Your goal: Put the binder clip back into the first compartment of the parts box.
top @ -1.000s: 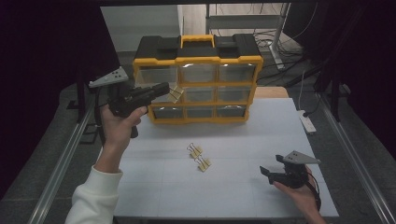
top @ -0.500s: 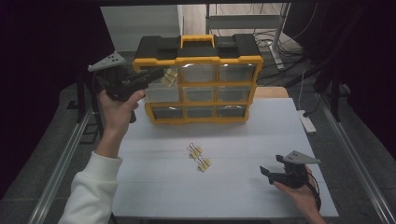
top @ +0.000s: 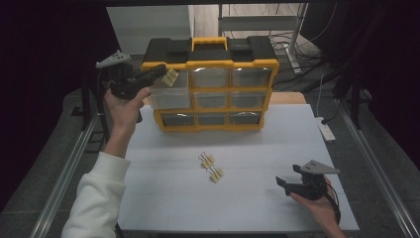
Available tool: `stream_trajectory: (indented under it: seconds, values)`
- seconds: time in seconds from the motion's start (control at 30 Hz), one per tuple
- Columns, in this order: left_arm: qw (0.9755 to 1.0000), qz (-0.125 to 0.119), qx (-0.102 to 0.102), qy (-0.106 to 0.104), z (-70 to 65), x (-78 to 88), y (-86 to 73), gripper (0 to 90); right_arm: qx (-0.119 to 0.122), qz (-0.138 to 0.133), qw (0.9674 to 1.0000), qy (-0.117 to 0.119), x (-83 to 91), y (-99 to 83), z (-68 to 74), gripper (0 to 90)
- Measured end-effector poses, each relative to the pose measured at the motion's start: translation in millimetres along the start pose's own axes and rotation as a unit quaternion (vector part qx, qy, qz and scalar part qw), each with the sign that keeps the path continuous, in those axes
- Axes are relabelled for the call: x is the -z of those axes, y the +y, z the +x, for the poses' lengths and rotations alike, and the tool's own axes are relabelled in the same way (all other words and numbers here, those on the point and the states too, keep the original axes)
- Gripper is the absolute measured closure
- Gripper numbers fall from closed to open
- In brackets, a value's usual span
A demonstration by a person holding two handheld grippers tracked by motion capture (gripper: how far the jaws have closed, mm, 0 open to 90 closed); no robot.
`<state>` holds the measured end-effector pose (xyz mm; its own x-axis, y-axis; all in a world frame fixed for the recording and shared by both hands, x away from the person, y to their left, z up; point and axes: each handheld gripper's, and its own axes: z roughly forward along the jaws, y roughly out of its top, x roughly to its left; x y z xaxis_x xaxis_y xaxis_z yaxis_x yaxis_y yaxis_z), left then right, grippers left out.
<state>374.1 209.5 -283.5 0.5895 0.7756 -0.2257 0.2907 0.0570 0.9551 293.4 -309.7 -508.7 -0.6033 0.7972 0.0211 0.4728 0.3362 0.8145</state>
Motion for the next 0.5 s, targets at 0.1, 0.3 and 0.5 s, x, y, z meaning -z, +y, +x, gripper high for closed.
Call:
stream_trajectory:
  seconds: [0.1,0.3,0.5]
  values:
    - [1.0,-0.001,0.003,-0.001,-2.3,-1.7,-2.7,50.4,0.0,0.0,1.0,0.0,0.2,-0.1,0.0,17.5]
    - [0.9995,0.008,-0.024,-0.017,-12.6,2.8,-9.5,31.9,-0.001,0.002,1.0,0.001,0.0,-0.2,0.2,17.5]
    - [0.9973,0.014,-0.037,-0.063,-22.8,12.1,-16.6,29.3,0.0,0.002,1.0,0.001,-0.3,0.0,0.4,17.4]
